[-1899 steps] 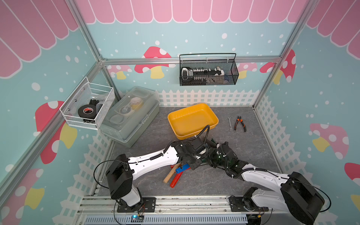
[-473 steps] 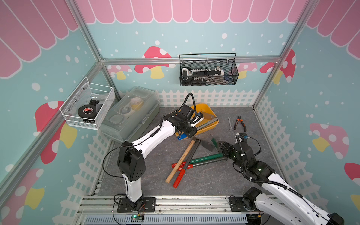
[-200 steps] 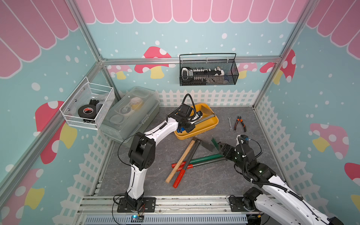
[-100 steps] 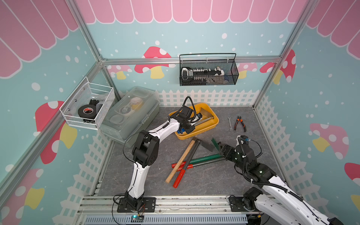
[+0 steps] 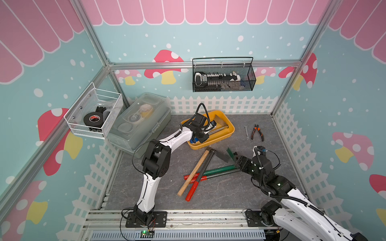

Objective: Put the small hoe into the storage box
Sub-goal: Place the hoe in the storage box.

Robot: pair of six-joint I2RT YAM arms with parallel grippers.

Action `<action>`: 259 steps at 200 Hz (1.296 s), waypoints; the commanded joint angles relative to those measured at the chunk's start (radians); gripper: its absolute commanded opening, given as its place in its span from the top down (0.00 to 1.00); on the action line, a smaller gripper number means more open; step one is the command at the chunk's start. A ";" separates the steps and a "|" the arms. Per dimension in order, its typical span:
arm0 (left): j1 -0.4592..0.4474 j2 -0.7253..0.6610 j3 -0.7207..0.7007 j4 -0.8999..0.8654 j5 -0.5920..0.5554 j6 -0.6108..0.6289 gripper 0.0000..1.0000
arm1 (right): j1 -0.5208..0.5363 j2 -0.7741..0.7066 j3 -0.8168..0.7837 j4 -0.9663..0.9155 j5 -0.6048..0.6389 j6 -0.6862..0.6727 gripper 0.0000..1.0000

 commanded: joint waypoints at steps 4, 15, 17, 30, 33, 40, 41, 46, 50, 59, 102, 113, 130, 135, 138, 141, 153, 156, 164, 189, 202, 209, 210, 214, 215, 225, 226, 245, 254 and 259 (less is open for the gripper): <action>0.011 0.006 -0.008 0.035 -0.004 0.006 0.63 | -0.006 -0.025 -0.012 -0.017 0.008 0.016 0.02; 0.011 0.004 -0.009 0.034 -0.005 0.004 0.59 | -0.006 -0.028 -0.015 -0.017 0.008 0.018 0.02; 0.012 0.003 -0.009 0.034 -0.004 0.004 0.59 | -0.006 -0.028 -0.015 -0.017 0.008 0.018 0.02; 0.012 -0.004 -0.010 0.034 -0.008 -0.002 0.57 | -0.005 -0.029 -0.015 -0.019 0.005 0.018 0.02; 0.011 -0.006 -0.012 0.034 -0.007 -0.005 0.56 | -0.005 -0.027 -0.014 -0.018 0.004 0.018 0.02; 0.012 -0.012 -0.012 0.035 -0.011 -0.016 0.56 | -0.005 -0.026 -0.015 -0.017 0.004 0.018 0.02; 0.011 -0.013 -0.013 0.035 -0.012 -0.017 0.56 | -0.005 -0.026 -0.015 -0.017 0.004 0.018 0.02; 0.011 -0.017 -0.012 0.036 -0.023 -0.028 0.56 | -0.005 -0.024 -0.014 -0.018 0.004 0.018 0.02; 0.012 -0.019 -0.010 0.040 -0.037 -0.042 0.56 | -0.005 -0.021 -0.014 -0.017 0.004 0.017 0.02; 0.011 -0.025 -0.006 0.053 -0.080 -0.081 0.56 | -0.006 -0.015 -0.014 -0.017 0.002 0.015 0.02; 0.011 -0.054 0.030 -0.028 -0.125 -0.219 0.56 | -0.005 0.041 0.006 -0.007 -0.027 -0.028 0.02; 0.011 -0.072 0.024 -0.044 -0.124 -0.247 0.56 | -0.005 0.063 0.016 -0.005 -0.041 -0.045 0.02; 0.008 -0.105 0.005 -0.059 -0.129 -0.289 0.56 | -0.007 0.092 0.022 0.001 -0.060 -0.060 0.02; 0.006 -0.111 0.009 -0.073 -0.134 -0.307 0.56 | -0.005 0.099 0.024 0.003 -0.067 -0.064 0.02; 0.006 -0.115 0.015 -0.086 -0.133 -0.318 0.56 | -0.005 0.104 0.024 0.005 -0.069 -0.066 0.02; 0.007 -0.117 0.021 -0.102 -0.131 -0.330 0.56 | -0.006 0.108 0.025 0.008 -0.072 -0.068 0.02; 0.006 -0.122 0.054 -0.175 -0.123 -0.378 0.56 | -0.005 0.126 0.029 0.018 -0.090 -0.081 0.02; 0.004 -0.123 0.060 -0.190 -0.121 -0.391 0.56 | -0.005 0.131 0.029 0.018 -0.093 -0.083 0.02; 0.000 -0.131 0.063 -0.224 -0.113 -0.417 0.56 | -0.006 0.144 0.036 0.018 -0.101 -0.089 0.02; -0.032 -0.178 0.030 -0.283 -0.119 -0.459 0.56 | -0.005 0.180 0.044 0.044 -0.138 -0.112 0.03; -0.047 -0.213 -0.008 -0.291 -0.119 -0.486 0.56 | -0.005 0.199 0.049 0.056 -0.156 -0.123 0.04; -0.050 -0.229 -0.021 -0.303 -0.112 -0.506 0.56 | -0.007 0.207 0.052 0.060 -0.161 -0.126 0.04; -0.050 -0.231 -0.024 -0.305 -0.109 -0.509 0.56 | -0.006 0.208 0.053 0.061 -0.163 -0.126 0.04; -0.052 -0.239 -0.032 -0.312 -0.098 -0.522 0.56 | -0.007 0.214 0.054 0.062 -0.167 -0.129 0.04; -0.053 -0.241 -0.034 -0.313 -0.096 -0.525 0.56 | -0.006 0.215 0.055 0.062 -0.168 -0.129 0.03; -0.055 -0.263 -0.059 -0.327 -0.053 -0.549 0.56 | -0.005 0.227 0.059 0.070 -0.180 -0.135 0.04; -0.055 -0.265 -0.061 -0.328 -0.050 -0.551 0.56 | -0.005 0.227 0.060 0.070 -0.180 -0.136 0.04; -0.074 -0.305 -0.109 -0.348 -0.039 -0.592 0.56 | -0.006 0.252 0.070 0.073 -0.200 -0.146 0.03; -0.090 -0.328 -0.133 -0.352 -0.042 -0.600 0.56 | -0.005 0.263 0.074 0.073 -0.207 -0.150 0.03; -0.098 -0.339 -0.145 -0.356 -0.051 -0.604 0.56 | -0.005 0.268 0.076 0.072 -0.209 -0.150 0.03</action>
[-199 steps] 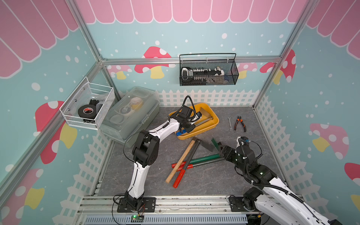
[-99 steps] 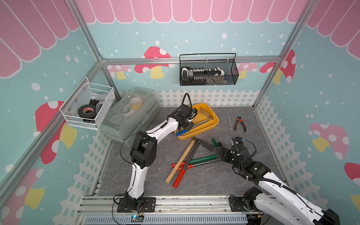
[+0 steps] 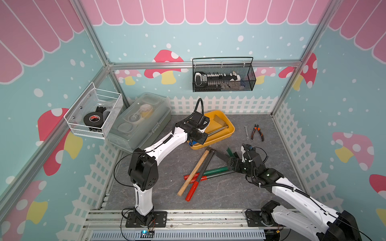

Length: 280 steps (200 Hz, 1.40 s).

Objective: Put the small hoe into the storage box
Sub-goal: Place the hoe in the storage box, then pick up the hoe from the center of the board.

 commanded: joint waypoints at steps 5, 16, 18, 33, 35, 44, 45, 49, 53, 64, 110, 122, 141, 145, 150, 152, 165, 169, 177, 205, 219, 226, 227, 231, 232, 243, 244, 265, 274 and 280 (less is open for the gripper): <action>-0.037 -0.068 -0.065 -0.068 0.008 -0.076 0.56 | -0.006 0.028 0.037 0.016 -0.032 -0.025 0.03; -0.054 -0.091 -0.091 -0.079 0.002 -0.084 0.56 | -0.005 0.032 0.037 0.020 -0.031 -0.023 0.03; -0.056 -0.095 -0.096 -0.081 0.002 -0.086 0.56 | -0.005 0.034 0.036 0.020 -0.032 -0.023 0.03; -0.068 -0.129 -0.133 -0.092 -0.010 -0.116 0.56 | -0.007 0.040 0.038 0.022 -0.032 -0.023 0.03; -0.069 -0.133 -0.136 -0.094 -0.009 -0.120 0.56 | -0.007 0.041 0.038 0.022 -0.031 -0.023 0.03; -0.076 -0.154 -0.160 -0.097 -0.002 -0.144 0.56 | -0.008 0.044 0.040 0.022 -0.031 -0.023 0.03; -0.078 -0.156 -0.163 -0.096 -0.001 -0.146 0.56 | -0.007 0.044 0.040 0.022 -0.030 -0.023 0.03; -0.079 -0.167 -0.173 -0.097 0.004 -0.155 0.56 | -0.007 0.044 0.039 0.021 -0.030 -0.023 0.03; -0.084 -0.176 -0.185 -0.097 0.010 -0.163 0.56 | -0.007 0.044 0.039 0.021 -0.028 -0.023 0.03; -0.094 -0.201 -0.210 -0.097 0.020 -0.185 0.56 | -0.007 0.045 0.040 0.019 -0.025 -0.023 0.03; -0.162 -0.279 -0.347 -0.093 0.018 -0.273 0.56 | -0.021 0.075 0.047 0.009 -0.045 -0.032 0.03; -0.191 -0.293 -0.379 -0.095 -0.006 -0.281 0.56 | -0.025 0.094 0.060 0.008 -0.055 -0.036 0.03; -0.213 -0.319 -0.420 -0.092 -0.022 -0.307 0.56 | -0.026 0.114 0.079 0.011 -0.074 -0.033 0.03; -0.215 -0.325 -0.430 -0.090 -0.022 -0.317 0.56 | -0.027 0.117 0.081 0.013 -0.076 -0.030 0.03; -0.217 -0.331 -0.439 -0.085 -0.020 -0.327 0.56 | -0.027 0.120 0.082 0.015 -0.078 -0.030 0.03; -0.218 -0.332 -0.442 -0.083 -0.019 -0.330 0.56 | -0.027 0.121 0.082 0.015 -0.079 -0.029 0.03; -0.229 -0.345 -0.463 -0.078 -0.023 -0.348 0.56 | -0.026 0.127 0.085 0.015 -0.081 -0.028 0.03; -0.234 -0.347 -0.468 -0.077 -0.026 -0.356 0.56 | -0.027 0.129 0.086 0.015 -0.082 -0.028 0.03; -0.243 -0.351 -0.477 -0.076 -0.033 -0.371 0.56 | -0.026 0.131 0.086 0.016 -0.080 -0.028 0.03; -0.276 -0.351 -0.506 -0.075 -0.033 -0.408 0.56 | -0.028 0.128 0.080 0.021 -0.071 -0.020 0.03; -0.299 -0.343 -0.515 -0.076 -0.035 -0.418 0.56 | -0.028 0.129 0.082 0.020 -0.067 -0.016 0.03; -0.310 -0.340 -0.519 -0.079 -0.044 -0.420 0.56 | -0.029 0.129 0.081 0.020 -0.068 -0.013 0.03; -0.311 -0.339 -0.519 -0.080 -0.045 -0.421 0.56 | -0.028 0.129 0.081 0.021 -0.067 -0.013 0.03; -0.316 -0.338 -0.521 -0.081 -0.048 -0.423 0.56 | -0.029 0.128 0.080 0.020 -0.067 -0.010 0.03; -0.317 -0.339 -0.521 -0.081 -0.048 -0.425 0.56 | -0.028 0.128 0.080 0.021 -0.067 -0.010 0.03; -0.323 -0.343 -0.538 -0.079 -0.050 -0.448 0.56 | -0.029 0.127 0.077 0.021 -0.065 -0.004 0.03; -0.324 -0.343 -0.540 -0.078 -0.050 -0.450 0.56 | -0.029 0.127 0.077 0.020 -0.065 -0.004 0.03; -0.334 -0.346 -0.567 -0.078 -0.053 -0.487 0.56 | -0.030 0.126 0.076 0.019 -0.062 -0.002 0.03; -0.338 -0.344 -0.577 -0.078 -0.052 -0.502 0.56 | -0.029 0.124 0.074 0.019 -0.061 0.000 0.03; -0.342 -0.344 -0.583 -0.076 -0.052 -0.511 0.56 | -0.031 0.124 0.073 0.020 -0.061 0.001 0.03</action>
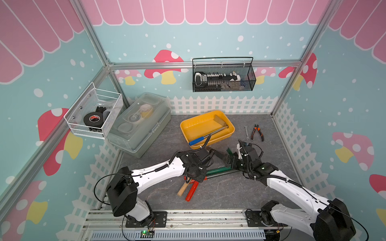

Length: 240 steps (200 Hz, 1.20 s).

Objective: Put the small hoe into the storage box
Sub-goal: Pick up the hoe from the center of the board.

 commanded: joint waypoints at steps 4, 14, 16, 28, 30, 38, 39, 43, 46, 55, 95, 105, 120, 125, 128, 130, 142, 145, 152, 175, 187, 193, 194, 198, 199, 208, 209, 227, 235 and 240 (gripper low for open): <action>-0.016 -0.009 -0.029 -0.003 -0.024 -0.076 0.56 | -0.006 -0.001 0.007 0.009 0.011 0.018 0.03; -0.022 -0.003 -0.039 0.004 -0.022 -0.080 0.56 | -0.008 -0.003 0.007 0.007 0.010 0.018 0.03; -0.023 -0.001 -0.041 0.006 -0.020 -0.079 0.56 | -0.008 -0.003 0.007 0.008 0.011 0.018 0.03; -0.027 0.007 -0.056 0.024 -0.001 -0.066 0.56 | -0.010 -0.007 0.006 0.007 0.011 0.018 0.03; -0.027 0.009 -0.058 0.025 0.001 -0.064 0.56 | -0.011 -0.007 0.006 0.007 0.011 0.018 0.03; -0.027 0.017 -0.060 0.026 0.000 -0.059 0.56 | -0.012 -0.007 0.008 0.006 0.008 0.016 0.03; -0.028 0.018 -0.061 0.026 -0.001 -0.058 0.56 | -0.012 -0.007 0.008 0.006 0.008 0.016 0.03; -0.027 0.023 -0.061 0.027 -0.002 -0.056 0.56 | -0.013 -0.008 0.007 0.005 0.005 0.015 0.03; -0.027 0.026 -0.062 0.025 0.000 -0.054 0.56 | -0.013 -0.009 0.007 0.003 0.006 0.014 0.03; -0.026 0.035 -0.061 0.028 0.006 -0.047 0.56 | -0.015 -0.011 0.008 0.000 0.007 0.013 0.03; -0.027 0.065 -0.084 0.051 0.017 -0.049 0.56 | -0.019 -0.028 -0.003 -0.009 0.010 0.015 0.03; -0.027 0.072 -0.090 0.060 0.023 -0.049 0.56 | -0.021 -0.030 -0.004 -0.009 0.011 0.015 0.03; -0.027 0.083 -0.093 0.066 0.017 -0.049 0.56 | -0.023 -0.032 -0.004 -0.011 0.008 0.015 0.03; -0.027 0.085 -0.096 0.067 0.017 -0.051 0.56 | -0.022 -0.032 -0.004 -0.012 0.007 0.015 0.03; -0.027 0.088 -0.096 0.069 0.017 -0.051 0.56 | -0.022 -0.032 -0.004 -0.013 0.007 0.014 0.03; -0.027 0.089 -0.096 0.069 0.017 -0.050 0.56 | -0.022 -0.032 -0.004 -0.012 0.007 0.015 0.03; -0.027 0.099 -0.097 0.077 0.023 -0.046 0.58 | -0.024 -0.032 -0.005 -0.011 0.005 0.014 0.03; -0.027 0.102 -0.097 0.077 0.022 -0.045 0.59 | -0.024 -0.031 -0.006 -0.011 0.005 0.013 0.03; -0.027 0.108 -0.097 0.081 0.021 -0.045 0.61 | -0.025 -0.029 -0.005 -0.011 0.002 0.013 0.03; -0.027 0.123 -0.096 0.083 0.024 -0.045 0.61 | -0.025 -0.026 -0.006 -0.009 -0.001 0.013 0.03; -0.027 0.129 -0.097 0.083 0.025 -0.048 0.61 | -0.025 -0.025 -0.009 -0.008 -0.001 0.015 0.03; -0.027 0.131 -0.097 0.085 0.029 -0.048 0.61 | -0.027 -0.025 -0.009 -0.008 -0.001 0.015 0.03; -0.027 0.130 -0.097 0.086 0.030 -0.048 0.61 | -0.026 -0.025 -0.010 -0.008 -0.001 0.016 0.03; -0.027 0.132 -0.097 0.086 0.031 -0.048 0.61 | -0.027 -0.024 -0.011 -0.007 -0.001 0.016 0.03; -0.027 0.133 -0.097 0.085 0.031 -0.048 0.61 | -0.027 -0.024 -0.011 -0.007 -0.002 0.016 0.03; -0.027 0.137 -0.098 0.090 0.032 -0.049 0.61 | -0.027 -0.026 -0.013 -0.008 -0.001 0.016 0.03; -0.027 0.137 -0.098 0.090 0.032 -0.049 0.61 | -0.027 -0.025 -0.013 -0.008 -0.001 0.016 0.03; -0.027 0.146 -0.099 0.096 0.034 -0.051 0.62 | -0.027 -0.029 -0.017 -0.008 -0.001 0.018 0.03; -0.027 0.151 -0.099 0.098 0.036 -0.052 0.62 | -0.027 -0.030 -0.018 -0.008 0.000 0.018 0.03; -0.027 0.154 -0.099 0.100 0.037 -0.053 0.62 | -0.028 -0.032 -0.020 -0.008 0.000 0.018 0.03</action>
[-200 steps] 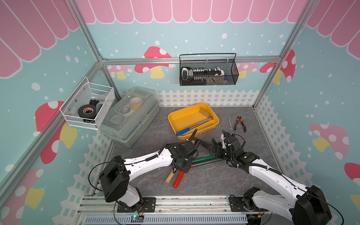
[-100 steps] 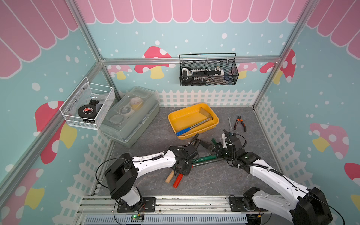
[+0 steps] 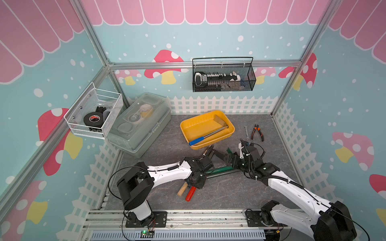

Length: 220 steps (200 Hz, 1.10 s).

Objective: Put the small hoe into the storage box
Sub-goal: Pick up the hoe from the center of the board.

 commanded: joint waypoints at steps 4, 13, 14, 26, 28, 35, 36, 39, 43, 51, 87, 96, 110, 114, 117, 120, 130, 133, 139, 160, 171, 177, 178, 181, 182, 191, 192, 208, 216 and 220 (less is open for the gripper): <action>-0.003 0.029 -0.012 0.025 0.013 -0.013 0.62 | -0.007 -0.012 -0.018 -0.006 0.003 0.015 0.03; -0.002 0.033 -0.014 0.028 0.010 -0.014 0.62 | -0.007 -0.013 -0.020 -0.006 0.002 0.015 0.03; -0.002 0.033 -0.015 0.029 0.010 -0.014 0.62 | -0.007 -0.013 -0.020 -0.005 0.002 0.015 0.03; -0.003 0.039 -0.013 0.033 0.011 -0.016 0.62 | -0.009 -0.015 -0.020 -0.006 0.000 0.013 0.03; -0.004 0.040 -0.013 0.033 0.011 -0.016 0.62 | -0.010 -0.015 -0.021 -0.006 0.000 0.013 0.03; -0.003 0.044 -0.012 0.033 0.013 -0.017 0.62 | -0.010 -0.015 -0.021 -0.007 0.000 0.013 0.03; -0.003 0.044 -0.012 0.032 0.012 -0.017 0.62 | -0.010 -0.015 -0.021 -0.006 0.000 0.013 0.03; -0.003 0.045 -0.012 0.033 0.014 -0.019 0.62 | -0.011 -0.016 -0.023 -0.009 0.000 0.013 0.03; -0.003 0.047 -0.012 0.036 0.014 -0.020 0.62 | -0.011 -0.016 -0.021 -0.007 0.000 0.013 0.03; -0.002 0.050 -0.014 0.040 0.016 -0.024 0.62 | -0.011 -0.018 -0.023 -0.009 -0.001 0.013 0.03; -0.003 0.066 -0.017 0.044 0.014 -0.023 0.62 | -0.014 -0.021 -0.027 -0.008 -0.001 0.013 0.03; -0.004 0.069 -0.018 0.048 0.011 -0.026 0.62 | -0.014 -0.024 -0.029 -0.009 0.000 0.014 0.03; -0.003 0.074 -0.020 0.052 0.014 -0.028 0.62 | -0.017 -0.029 -0.032 -0.008 0.000 0.015 0.03; -0.004 0.075 -0.020 0.053 0.011 -0.027 0.63 | -0.016 -0.028 -0.033 -0.009 0.002 0.015 0.03; -0.003 0.077 -0.020 0.054 0.011 -0.027 0.63 | -0.016 -0.030 -0.034 -0.010 0.002 0.015 0.03; -0.003 0.078 -0.020 0.052 0.010 -0.027 0.63 | -0.016 -0.030 -0.034 -0.008 0.002 0.015 0.03; -0.003 0.078 -0.021 0.054 0.000 -0.028 0.63 | -0.016 -0.031 -0.035 -0.008 0.000 0.012 0.03; -0.004 0.078 -0.020 0.052 -0.003 -0.029 0.64 | -0.017 -0.032 -0.033 -0.009 -0.002 0.011 0.03; -0.004 0.077 -0.020 0.055 -0.005 -0.030 0.64 | -0.016 -0.031 -0.033 -0.008 -0.004 0.009 0.03; -0.004 0.076 -0.018 0.054 -0.011 -0.030 0.66 | -0.017 -0.032 -0.033 -0.009 -0.003 0.008 0.03; -0.004 0.077 -0.017 0.054 -0.015 -0.028 0.68 | -0.017 -0.031 -0.035 -0.009 -0.001 0.010 0.03; -0.004 0.077 -0.017 0.054 -0.018 -0.028 0.69 | -0.018 -0.032 -0.034 -0.009 0.000 0.010 0.03; -0.004 0.077 -0.017 0.054 -0.018 -0.028 0.69 | -0.018 -0.032 -0.034 -0.008 0.000 0.011 0.03; -0.004 0.078 -0.017 0.054 -0.019 -0.028 0.70 | -0.018 -0.032 -0.035 -0.008 0.000 0.011 0.03; -0.003 0.078 -0.017 0.054 -0.018 -0.028 0.70 | -0.018 -0.032 -0.035 -0.008 0.000 0.011 0.03; -0.004 0.078 -0.015 0.054 -0.015 -0.027 0.72 | -0.017 -0.031 -0.037 -0.009 0.001 0.011 0.03; -0.003 0.078 -0.014 0.054 -0.014 -0.027 0.72 | -0.017 -0.032 -0.037 -0.009 0.002 0.011 0.03; -0.004 0.076 -0.012 0.052 -0.014 -0.024 0.74 | -0.017 -0.033 -0.039 -0.009 0.000 0.013 0.03; -0.004 0.075 -0.013 0.053 -0.015 -0.022 0.75 | -0.017 -0.034 -0.040 -0.008 0.002 0.012 0.03; -0.005 0.075 -0.011 0.052 -0.014 -0.022 0.75 | -0.017 -0.036 -0.040 -0.009 0.002 0.013 0.03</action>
